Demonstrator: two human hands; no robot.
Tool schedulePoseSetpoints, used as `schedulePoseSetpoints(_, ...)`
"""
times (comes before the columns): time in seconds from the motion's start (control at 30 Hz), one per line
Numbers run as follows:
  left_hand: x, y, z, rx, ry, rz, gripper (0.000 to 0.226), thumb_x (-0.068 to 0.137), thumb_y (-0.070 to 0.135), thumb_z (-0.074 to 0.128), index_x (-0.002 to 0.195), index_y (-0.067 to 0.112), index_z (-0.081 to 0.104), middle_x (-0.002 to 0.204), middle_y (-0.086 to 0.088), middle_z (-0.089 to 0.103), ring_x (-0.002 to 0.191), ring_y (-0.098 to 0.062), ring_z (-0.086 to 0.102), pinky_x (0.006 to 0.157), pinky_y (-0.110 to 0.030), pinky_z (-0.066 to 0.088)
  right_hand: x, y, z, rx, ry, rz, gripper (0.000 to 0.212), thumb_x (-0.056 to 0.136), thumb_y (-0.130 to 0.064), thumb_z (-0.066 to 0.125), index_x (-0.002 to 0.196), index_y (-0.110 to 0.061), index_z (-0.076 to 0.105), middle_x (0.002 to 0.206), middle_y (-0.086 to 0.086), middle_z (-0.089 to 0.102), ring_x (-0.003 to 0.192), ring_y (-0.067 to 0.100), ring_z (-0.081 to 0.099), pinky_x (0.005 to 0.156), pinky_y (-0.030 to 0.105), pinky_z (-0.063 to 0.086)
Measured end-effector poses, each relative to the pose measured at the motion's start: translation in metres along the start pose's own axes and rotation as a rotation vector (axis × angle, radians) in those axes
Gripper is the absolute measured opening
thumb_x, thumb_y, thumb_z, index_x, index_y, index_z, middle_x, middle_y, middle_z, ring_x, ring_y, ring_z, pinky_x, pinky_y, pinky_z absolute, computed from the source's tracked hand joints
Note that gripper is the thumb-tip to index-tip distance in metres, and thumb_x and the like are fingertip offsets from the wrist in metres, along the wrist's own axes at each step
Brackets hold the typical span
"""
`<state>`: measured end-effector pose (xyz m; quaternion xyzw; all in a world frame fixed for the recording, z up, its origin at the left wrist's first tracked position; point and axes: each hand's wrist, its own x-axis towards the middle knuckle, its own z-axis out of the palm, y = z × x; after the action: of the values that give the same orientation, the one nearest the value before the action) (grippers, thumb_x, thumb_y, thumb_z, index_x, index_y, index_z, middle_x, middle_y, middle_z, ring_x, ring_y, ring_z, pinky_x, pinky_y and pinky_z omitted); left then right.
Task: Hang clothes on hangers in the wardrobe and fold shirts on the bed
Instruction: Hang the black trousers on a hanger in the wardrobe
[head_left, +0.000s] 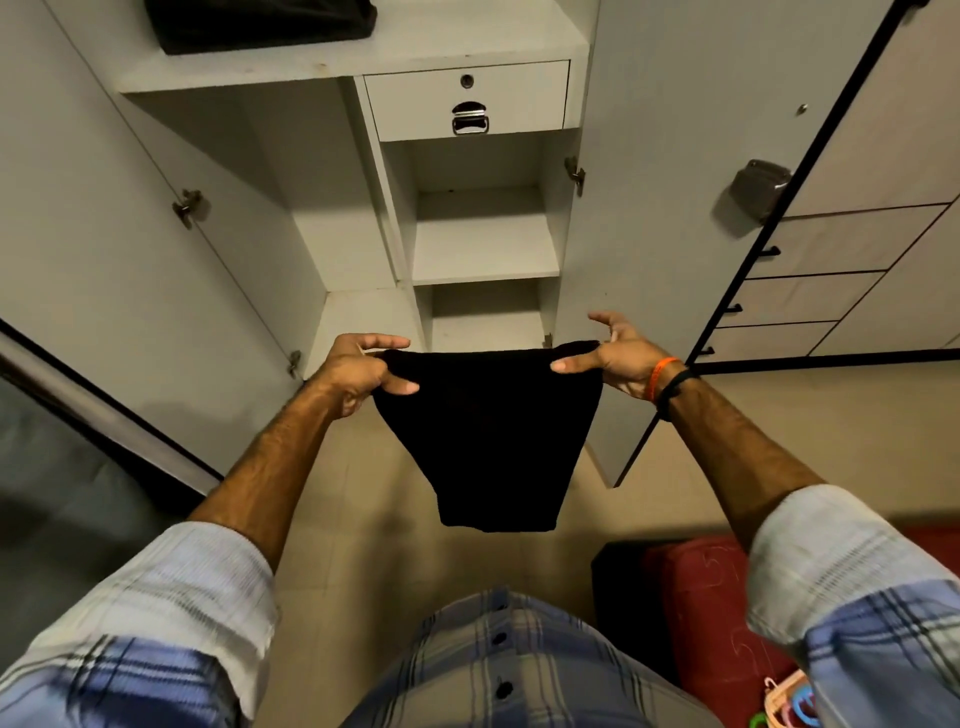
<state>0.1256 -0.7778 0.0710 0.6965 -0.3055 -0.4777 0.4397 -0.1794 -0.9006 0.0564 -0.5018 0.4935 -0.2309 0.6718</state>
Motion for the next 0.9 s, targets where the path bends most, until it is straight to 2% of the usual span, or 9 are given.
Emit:
schedulePoseSetpoints(0.07,0.002,-0.001,-0.003,0.179,0.022,0.055,0.057,0.065,-0.024,0.074,0.115,0.0,0.068,0.115,-0.015,0.067,0.112,-0.03,0.063,0.074,-0.024,0.059,-0.002,0.0,-0.002,-0.238,-0.035,-0.109,0.078,0.066,0.01,0.082,0.135,-0.015,0.054,0.141,0.012,0.049,0.134,0.031,0.045,0.101,0.031,0.043)
schedulePoseSetpoints(0.17,0.005,0.003,-0.003,0.452,0.072,0.131,0.042,0.068,-0.008,0.082,0.106,0.008,0.074,0.111,-0.005,0.069,0.114,-0.021,0.06,0.101,-0.028,0.048,0.001,-0.001,0.002,-0.595,-0.02,-0.187,0.05,0.065,0.004,0.085,0.111,-0.013,0.073,0.111,0.008,0.071,0.111,0.025,0.063,0.1,0.034,0.049)
schedulePoseSetpoints(0.23,0.008,0.005,0.001,0.642,0.122,0.19,0.038,0.071,0.003,0.084,0.107,0.014,0.076,0.12,-0.001,0.065,0.121,-0.016,0.053,0.108,-0.023,0.037,0.003,-0.004,0.008,-0.776,0.001,-0.207,0.037,0.071,-0.003,0.084,0.106,-0.011,0.075,0.104,0.006,0.073,0.102,0.021,0.065,0.098,0.034,0.05)
schedulePoseSetpoints(0.33,0.006,0.004,0.01,0.799,0.213,0.308,0.033,0.08,0.004,0.075,0.112,0.014,0.075,0.136,-0.001,0.048,0.129,-0.015,0.043,0.103,-0.013,0.024,0.003,-0.006,0.015,-0.96,0.05,-0.273,0.016,0.081,-0.011,0.079,0.097,-0.009,0.077,0.102,0.009,0.072,0.098,0.021,0.065,0.087,0.03,0.051)
schedulePoseSetpoints(0.43,0.007,0.003,0.009,0.885,0.239,0.39,0.027,0.088,0.006,0.065,0.113,0.009,0.073,0.133,-0.004,0.048,0.123,-0.019,0.049,0.101,-0.014,0.03,0.007,-0.003,0.011,-1.015,0.103,-0.303,0.012,0.087,-0.021,0.073,0.081,-0.012,0.069,0.114,0.011,0.057,0.108,0.024,0.055,0.089,0.028,0.042)
schedulePoseSetpoints(0.53,0.01,0.003,-0.001,1.044,0.206,0.422,0.022,0.094,0.025,0.06,0.111,0.015,0.07,0.126,-0.005,0.06,0.115,-0.029,0.052,0.102,-0.036,0.039,0.011,-0.002,0.002,-0.872,0.102,-0.301,0.025,0.09,-0.027,0.069,0.099,-0.004,0.073,0.131,0.003,0.051,0.124,0.02,0.044,0.109,0.035,0.033)
schedulePoseSetpoints(0.6,0.012,0.002,-0.007,1.047,0.237,0.395,0.021,0.097,0.036,0.056,0.104,0.023,0.07,0.116,0.001,0.066,0.11,-0.03,0.054,0.097,-0.04,0.037,0.01,0.001,-0.001,-0.562,0.065,-0.276,0.029,0.092,-0.024,0.068,0.11,-0.002,0.072,0.129,0.003,0.061,0.123,0.02,0.054,0.11,0.034,0.038)
schedulePoseSetpoints(0.73,0.007,0.0,-0.001,0.306,0.105,0.214,0.026,0.099,0.035,0.055,0.085,0.015,0.066,0.07,0.0,0.06,0.06,-0.018,0.055,0.061,-0.027,0.042,-0.002,0.009,0.007,0.127,-0.027,-0.211,0.038,0.096,-0.026,0.06,0.119,0.005,0.065,0.116,0.021,0.068,0.107,0.029,0.067,0.093,0.032,0.053)
schedulePoseSetpoints(0.9,0.004,-0.002,0.008,0.109,0.105,0.196,0.024,0.098,0.035,0.058,0.095,0.015,0.071,0.077,0.004,0.069,0.063,-0.009,0.065,0.052,-0.019,0.048,0.002,0.005,0.021,0.305,0.119,-0.158,0.054,0.095,-0.038,0.061,0.126,0.006,0.058,0.116,0.02,0.069,0.103,0.029,0.069,0.078,0.03,0.06)
